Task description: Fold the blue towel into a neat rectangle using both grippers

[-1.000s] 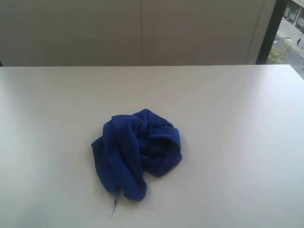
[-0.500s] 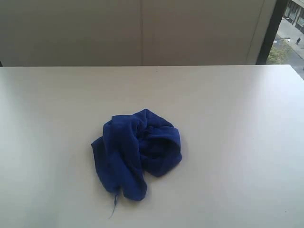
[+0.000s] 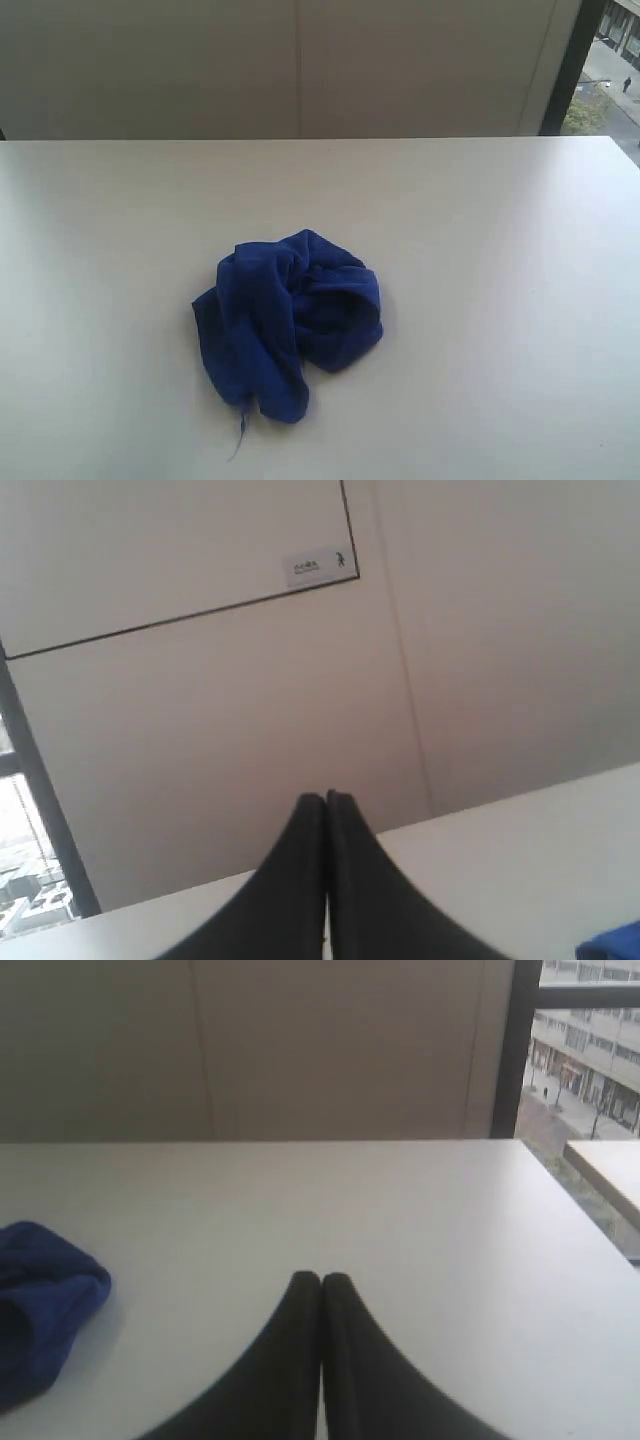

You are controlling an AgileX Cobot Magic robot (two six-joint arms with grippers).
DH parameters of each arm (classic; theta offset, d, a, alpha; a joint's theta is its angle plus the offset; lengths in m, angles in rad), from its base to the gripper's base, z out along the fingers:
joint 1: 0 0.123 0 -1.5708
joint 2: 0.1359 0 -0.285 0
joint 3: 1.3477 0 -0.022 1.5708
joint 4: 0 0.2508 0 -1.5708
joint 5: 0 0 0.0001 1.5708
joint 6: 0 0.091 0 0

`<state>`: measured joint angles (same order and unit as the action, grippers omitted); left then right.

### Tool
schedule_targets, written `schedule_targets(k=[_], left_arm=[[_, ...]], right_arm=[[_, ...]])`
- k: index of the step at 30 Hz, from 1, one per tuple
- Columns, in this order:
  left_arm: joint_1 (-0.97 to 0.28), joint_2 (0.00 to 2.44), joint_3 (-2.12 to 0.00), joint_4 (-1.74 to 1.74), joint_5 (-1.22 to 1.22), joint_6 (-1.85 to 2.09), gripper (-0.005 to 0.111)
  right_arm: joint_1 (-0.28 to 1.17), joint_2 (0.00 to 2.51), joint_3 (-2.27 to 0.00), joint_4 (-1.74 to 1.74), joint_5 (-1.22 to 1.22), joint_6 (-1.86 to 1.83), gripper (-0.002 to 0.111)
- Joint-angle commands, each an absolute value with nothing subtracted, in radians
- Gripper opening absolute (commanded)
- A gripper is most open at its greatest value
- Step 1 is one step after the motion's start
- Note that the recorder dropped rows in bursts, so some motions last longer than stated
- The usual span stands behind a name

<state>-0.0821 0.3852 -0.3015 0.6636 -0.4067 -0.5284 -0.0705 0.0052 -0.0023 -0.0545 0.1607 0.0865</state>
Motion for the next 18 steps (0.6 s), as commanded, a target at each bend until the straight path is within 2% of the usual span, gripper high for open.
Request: schedule_targets(k=[1, 5, 8, 12, 15, 18], left_arm=[[-0.084, 0.546, -0.349, 1.008, -0.516, -0.768, 0.0], [-0.084, 0.696, -0.351, 1.204, -0.604, -0.958, 0.0], [-0.084, 0.792, -0.358, 1.269, -0.703, -0.96, 0.0], [-0.129, 0.92, -0.4, 1.398, -0.687, -0.938, 0.0], [-0.203, 1.026, -0.421, 1.495, -0.663, -0.92, 0.0], [-0.282, 1.112, -0.434, 1.533, -0.656, -0.855, 0.0]], right_arm=[[-0.069, 0.0, 0.0, -0.06, 0.086, 0.081, 0.0], [-0.069, 0.0, 0.0, -0.057, 0.025, 0.081, 0.0], [-0.069, 0.0, 0.0, -0.057, -0.06, 0.081, 0.0], [-0.069, 0.0, 0.0, -0.057, -0.16, 0.192, 0.0], [-0.069, 0.0, 0.0, -0.057, -0.128, 0.389, 0.0], [-0.069, 0.0, 0.0, -0.053, 0.021, 0.441, 0.0]])
